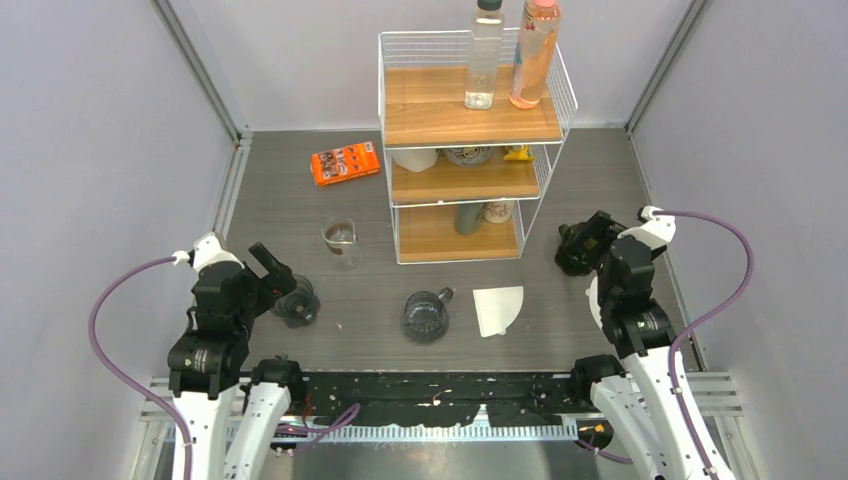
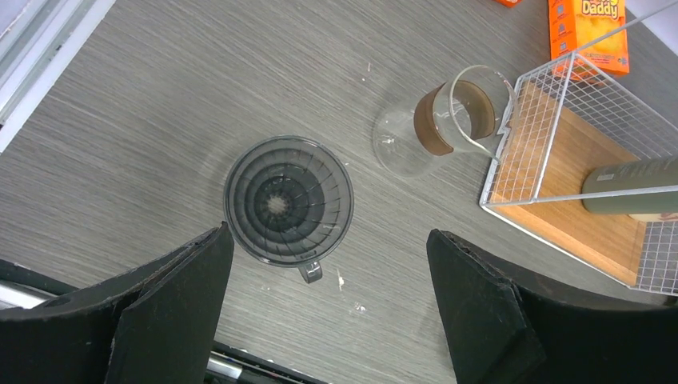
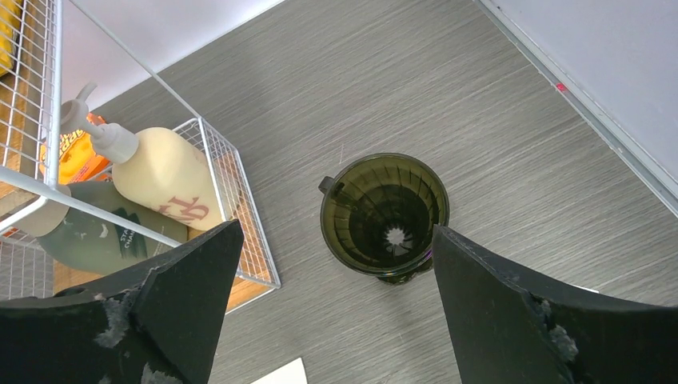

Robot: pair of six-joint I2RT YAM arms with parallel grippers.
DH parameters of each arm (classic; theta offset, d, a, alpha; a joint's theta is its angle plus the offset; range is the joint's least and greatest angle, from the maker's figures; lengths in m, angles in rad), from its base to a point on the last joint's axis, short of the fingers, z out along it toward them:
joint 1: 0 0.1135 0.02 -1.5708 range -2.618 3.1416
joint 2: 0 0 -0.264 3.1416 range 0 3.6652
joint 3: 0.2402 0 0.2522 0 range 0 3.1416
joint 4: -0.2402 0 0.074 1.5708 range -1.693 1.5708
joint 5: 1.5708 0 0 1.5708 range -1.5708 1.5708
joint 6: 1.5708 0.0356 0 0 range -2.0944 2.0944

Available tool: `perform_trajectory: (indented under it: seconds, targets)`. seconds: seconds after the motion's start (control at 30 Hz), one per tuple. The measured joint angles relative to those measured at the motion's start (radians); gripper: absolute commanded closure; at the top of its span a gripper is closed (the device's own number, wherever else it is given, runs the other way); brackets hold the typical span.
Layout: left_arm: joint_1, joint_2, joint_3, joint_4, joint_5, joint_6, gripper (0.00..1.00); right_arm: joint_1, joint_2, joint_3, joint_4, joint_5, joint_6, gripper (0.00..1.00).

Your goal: Place the coffee filter in the dripper

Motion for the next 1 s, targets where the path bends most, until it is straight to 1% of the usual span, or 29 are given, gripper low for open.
perform_trajectory:
  seconds: [0.13, 0.27, 0.43, 0.57, 0.8, 1.0]
  targets:
    - [0.000, 0.017, 0.000, -0.005, 0.000, -0.013, 0.01, 0.000, -0.001, -0.002, -0.002, -0.009, 0.002, 0.05]
    - [0.000, 0.040, 0.000, -0.023, 0.000, -0.016, 0.01, 0.000, 0.003, -0.002, -0.003, -0.050, -0.010, 0.05]
    - [0.000, 0.048, -0.016, -0.066, 0.009, -0.038, 0.01, 0.000, 0.050, -0.002, -0.012, -0.080, -0.025, 0.05]
    - [0.000, 0.035, -0.074, -0.069, 0.047, -0.053, 0.01, 0.000, 0.084, -0.002, -0.029, -0.112, -0.032, 0.05]
    - [-0.002, 0.025, -0.239, -0.056, 0.168, -0.111, 0.01, 0.000, 0.101, -0.002, -0.035, -0.165, -0.048, 0.05]
    - [-0.039, 0.014, -0.343, -0.025, 0.195, -0.182, 0.01, 0.000, 0.106, -0.002, -0.032, -0.187, -0.050, 0.05]
